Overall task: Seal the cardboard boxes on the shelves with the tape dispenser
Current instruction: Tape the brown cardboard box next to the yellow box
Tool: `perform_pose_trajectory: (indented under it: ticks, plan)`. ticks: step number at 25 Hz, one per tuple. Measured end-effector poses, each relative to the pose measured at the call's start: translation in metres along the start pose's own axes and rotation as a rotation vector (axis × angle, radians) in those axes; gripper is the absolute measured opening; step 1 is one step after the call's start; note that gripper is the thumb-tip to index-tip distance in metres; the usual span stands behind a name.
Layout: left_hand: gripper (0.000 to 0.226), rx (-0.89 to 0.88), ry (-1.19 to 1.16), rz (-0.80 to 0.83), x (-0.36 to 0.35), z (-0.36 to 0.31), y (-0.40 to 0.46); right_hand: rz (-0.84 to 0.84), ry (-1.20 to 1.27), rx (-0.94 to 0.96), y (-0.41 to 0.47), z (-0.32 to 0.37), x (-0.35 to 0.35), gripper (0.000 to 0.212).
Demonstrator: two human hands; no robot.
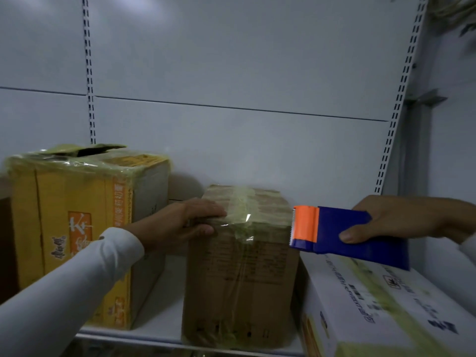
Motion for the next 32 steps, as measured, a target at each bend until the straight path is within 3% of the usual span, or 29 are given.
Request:
perform_pose_trajectory:
  ticks: [3, 6, 9, 19, 23, 26, 29, 32]
  plan:
    - [0.041, 0.052, 0.256, 0.076, 0.006, -0.002, 0.009, -0.023, 0.047, 0.016, 0.006, 0.002, -0.004, 0.055]
    - [0.071, 0.011, 0.504, 0.011, -0.007, -0.027, 0.037, -0.036, 0.065, 0.012, 0.01, 0.002, -0.007, 0.059]
    - [0.064, 0.02, 0.488, 0.132, -0.049, -0.032, 0.061, -0.047, 0.073, 0.018, 0.012, 0.002, -0.007, 0.056]
    - [0.05, 0.012, 0.356, 0.115, -0.025, -0.005, 0.028, 0.061, 0.009, 0.147, 0.014, 0.014, -0.013, 0.047]
    - [0.048, 0.026, 0.3, 0.131, -0.019, -0.006, 0.021, 0.074, 0.036, 0.08, -0.006, -0.012, -0.003, 0.041]
    - [0.051, 0.047, 0.39, 0.177, -0.024, -0.018, 0.034, -0.031, -0.001, 0.002, -0.007, -0.024, -0.007, 0.039]
    - [0.076, 0.104, 0.583, 0.009, -0.027, -0.043, 0.063, -0.167, -0.043, -0.02, 0.005, -0.017, -0.015, 0.035]
    - [0.064, 0.037, 0.547, -0.053, -0.049, -0.057, 0.07, -0.191, -0.069, -0.088, 0.012, -0.015, -0.017, 0.044]
Point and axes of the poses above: each hand's wrist, its own y-axis towards the middle knuckle, its own x-axis out of the back of the hand, z = x × y, the point moved 8 cm from there along y, towards the middle knuckle, and after that the axes turned 5 degrees about -x, right-handed, at the moved point
